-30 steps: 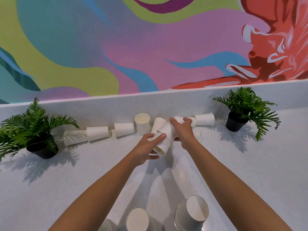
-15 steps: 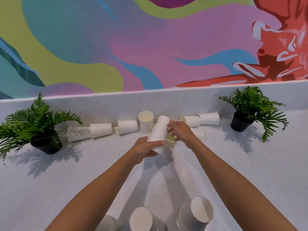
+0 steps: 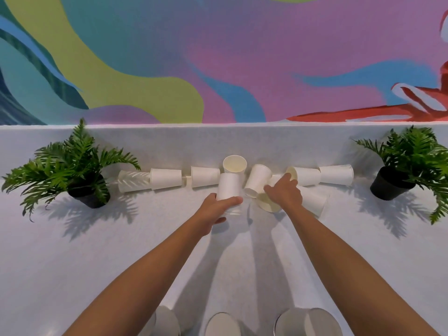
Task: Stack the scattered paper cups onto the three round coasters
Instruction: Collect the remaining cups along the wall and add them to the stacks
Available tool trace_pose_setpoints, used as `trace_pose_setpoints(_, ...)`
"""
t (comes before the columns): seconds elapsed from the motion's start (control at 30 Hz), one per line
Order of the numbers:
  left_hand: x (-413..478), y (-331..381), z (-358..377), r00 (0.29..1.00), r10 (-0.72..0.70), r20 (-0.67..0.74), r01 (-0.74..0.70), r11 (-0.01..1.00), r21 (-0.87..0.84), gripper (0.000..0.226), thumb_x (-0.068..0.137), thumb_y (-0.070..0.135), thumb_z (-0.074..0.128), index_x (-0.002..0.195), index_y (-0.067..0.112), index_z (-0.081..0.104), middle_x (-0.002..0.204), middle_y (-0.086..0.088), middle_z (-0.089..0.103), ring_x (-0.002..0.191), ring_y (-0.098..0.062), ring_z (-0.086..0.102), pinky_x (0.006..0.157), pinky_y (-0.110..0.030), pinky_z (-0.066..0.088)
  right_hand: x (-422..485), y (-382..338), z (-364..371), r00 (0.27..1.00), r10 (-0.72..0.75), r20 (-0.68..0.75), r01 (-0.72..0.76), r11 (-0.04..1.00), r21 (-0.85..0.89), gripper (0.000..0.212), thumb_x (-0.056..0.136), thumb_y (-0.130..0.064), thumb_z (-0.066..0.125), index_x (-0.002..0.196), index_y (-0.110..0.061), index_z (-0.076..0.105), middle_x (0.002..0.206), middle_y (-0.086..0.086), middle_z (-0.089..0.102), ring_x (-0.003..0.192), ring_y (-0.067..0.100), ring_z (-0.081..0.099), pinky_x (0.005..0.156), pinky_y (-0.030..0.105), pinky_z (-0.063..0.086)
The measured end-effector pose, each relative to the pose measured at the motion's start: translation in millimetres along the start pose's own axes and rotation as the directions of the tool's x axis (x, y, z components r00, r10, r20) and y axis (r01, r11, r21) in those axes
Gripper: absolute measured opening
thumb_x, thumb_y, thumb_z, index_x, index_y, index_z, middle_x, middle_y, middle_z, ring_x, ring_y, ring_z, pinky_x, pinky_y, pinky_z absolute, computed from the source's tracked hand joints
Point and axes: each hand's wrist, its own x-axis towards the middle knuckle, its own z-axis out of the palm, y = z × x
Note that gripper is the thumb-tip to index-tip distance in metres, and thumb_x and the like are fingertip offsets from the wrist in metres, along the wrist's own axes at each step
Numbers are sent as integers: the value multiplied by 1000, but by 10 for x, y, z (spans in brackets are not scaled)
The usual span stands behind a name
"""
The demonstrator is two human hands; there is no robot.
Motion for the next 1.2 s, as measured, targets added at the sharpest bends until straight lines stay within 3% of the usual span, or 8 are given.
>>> trace_pose_setpoints(0.17,126,-22,-17,1000,0,-12,0,999,54,73,75,37,78,131,23,35,126,-5,50,113,-23,53,99,-42,50,90,-43,78,998,66,4,-66,997,45,86,82,-42,69,144,-10,17,142,16,34,123,35,50,95,40,44)
trace_pose_setpoints(0.33,148,-23,-22,999,38,12,-38,999,35,71,75,27,80,128,24,33,123,-6,49,111,-24,53,97,-45,50,111,-23,83,993,66,97,-66,998,-5,106,79,-42,73,151,-13,1,146,18,30,129,35,45,100,40,41)
trace_pose_setpoints(0.43,96,3,-10,997,72,26,-73,997,15,72,75,24,80,130,22,34,120,-5,50,108,-23,54,93,-42,51,67,3,28,994,57,96,-59,998,13,108,78,-41,74,151,-11,1,143,21,35,127,36,47,99,40,42)
trace_pose_setpoints(0.57,-90,50,-12,990,135,37,-134,990,-43,80,64,28,84,129,22,38,121,-5,54,104,-20,57,84,-37,52,-100,-10,-169,999,31,43,-34,997,73,105,74,-39,75,149,-11,7,134,20,44,121,37,51,97,41,45)
trace_pose_setpoints(0.8,-662,170,-112,967,252,46,-253,967,17,71,79,27,76,132,27,29,125,-3,47,113,-21,51,94,-40,50,-602,-11,-537,998,-44,41,37,984,173,96,82,-37,69,150,-10,7,133,14,49,119,33,52,90,38,45)
trace_pose_setpoints(1.03,-1225,149,-181,943,320,96,-309,944,-117,66,82,37,71,136,28,34,130,-2,54,115,-21,57,75,-28,54,-1106,-35,-743,992,-111,53,83,924,372,75,84,-38,67,141,-14,26,125,9,47,108,27,51,86,39,47)
trace_pose_setpoints(1.2,-1653,96,-229,887,427,174,-435,900,6,62,83,43,69,134,31,36,125,3,56,112,-15,58,85,-29,55,-1419,-109,-713,985,-171,1,148,856,495,70,83,-34,68,139,-18,28,118,4,45,102,22,48,81,35,45)
